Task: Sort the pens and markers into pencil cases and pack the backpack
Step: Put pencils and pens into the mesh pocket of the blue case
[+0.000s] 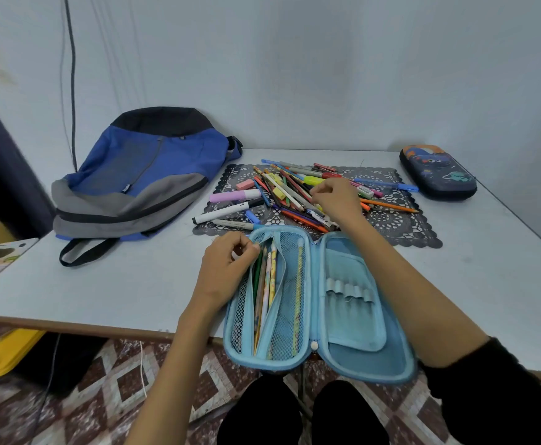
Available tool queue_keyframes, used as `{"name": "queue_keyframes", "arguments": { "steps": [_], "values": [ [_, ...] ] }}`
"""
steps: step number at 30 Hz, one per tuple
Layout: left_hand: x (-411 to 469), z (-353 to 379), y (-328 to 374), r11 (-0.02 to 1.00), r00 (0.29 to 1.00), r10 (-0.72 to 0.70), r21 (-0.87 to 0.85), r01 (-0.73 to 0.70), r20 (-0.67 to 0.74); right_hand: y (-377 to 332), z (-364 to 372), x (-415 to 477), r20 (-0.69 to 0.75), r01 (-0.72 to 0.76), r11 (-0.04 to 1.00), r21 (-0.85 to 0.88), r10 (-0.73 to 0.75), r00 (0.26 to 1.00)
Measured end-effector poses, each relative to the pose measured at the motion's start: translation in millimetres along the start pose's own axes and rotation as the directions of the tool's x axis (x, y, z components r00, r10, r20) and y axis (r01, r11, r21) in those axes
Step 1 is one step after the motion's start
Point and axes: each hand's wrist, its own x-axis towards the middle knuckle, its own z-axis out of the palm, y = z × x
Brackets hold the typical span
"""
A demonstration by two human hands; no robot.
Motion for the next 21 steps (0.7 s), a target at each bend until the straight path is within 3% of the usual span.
{"name": "queue_keyframes", "arguments": {
  "steps": [4,21],
  "values": [
    [-0.3,0.3,-1.2,1.000,1.000,-0.006,-0.005,0.006,0.004,13.6,4.7,7.2,-0.037,-0.021,0.977,-0.214,0.014,0.999],
    [0.3,1.0,-1.5,1.000,1.000,-0.005,-0.010,0.005,0.015,17.6,9.6,15.5,-0.092,-0.073,0.927,-0.369,0.042,0.995]
  ]
}}
